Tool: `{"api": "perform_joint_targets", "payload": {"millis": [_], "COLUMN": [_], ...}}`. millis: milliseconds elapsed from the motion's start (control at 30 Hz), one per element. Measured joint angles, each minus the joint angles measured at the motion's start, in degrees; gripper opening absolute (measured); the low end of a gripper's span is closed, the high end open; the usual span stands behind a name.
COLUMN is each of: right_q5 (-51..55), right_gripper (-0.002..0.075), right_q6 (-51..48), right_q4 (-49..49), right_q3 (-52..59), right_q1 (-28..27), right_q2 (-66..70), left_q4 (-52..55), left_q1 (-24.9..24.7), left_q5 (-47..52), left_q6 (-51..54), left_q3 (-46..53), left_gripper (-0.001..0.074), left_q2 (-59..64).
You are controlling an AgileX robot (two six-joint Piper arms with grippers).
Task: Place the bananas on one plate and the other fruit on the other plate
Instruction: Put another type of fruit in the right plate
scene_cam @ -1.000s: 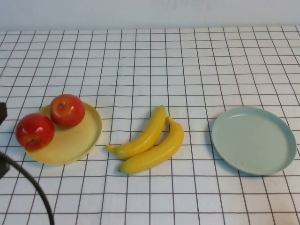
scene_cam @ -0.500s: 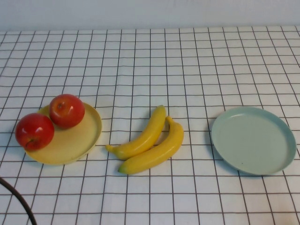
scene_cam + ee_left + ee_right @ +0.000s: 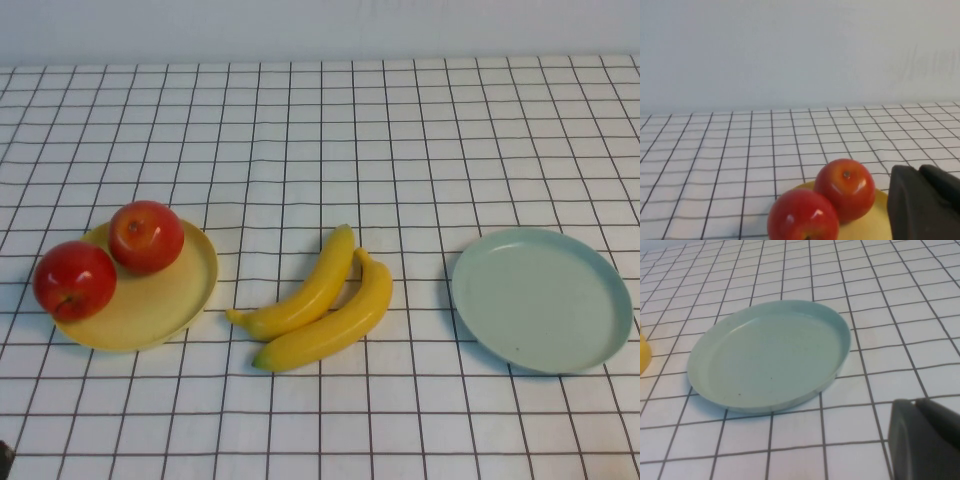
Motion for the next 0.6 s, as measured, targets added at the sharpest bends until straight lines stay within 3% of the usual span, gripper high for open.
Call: {"api": "perform_joint_targets", "payload": {"millis": [233, 600], "right_q5": [0.00, 0.00], "right_gripper": [-0.0017, -0.0017], "right_q6": [0.00, 0.00], "right_q4": [0.00, 0.00], "right_q3": [0.00, 0.00], "right_q1": [0.00, -0.16], "right_q2": [0.00, 0.00], "left_q4": [-4.38, -6.18], "left_q1": [8.13, 8.68], "left_q5": [1.19, 21.09], "left_q6": [3.58, 10.59], "left_q3": [9.79, 11.05], "left_gripper": [-0.0003, -0.0004], "left_q2": [-10.74, -16.16]}}
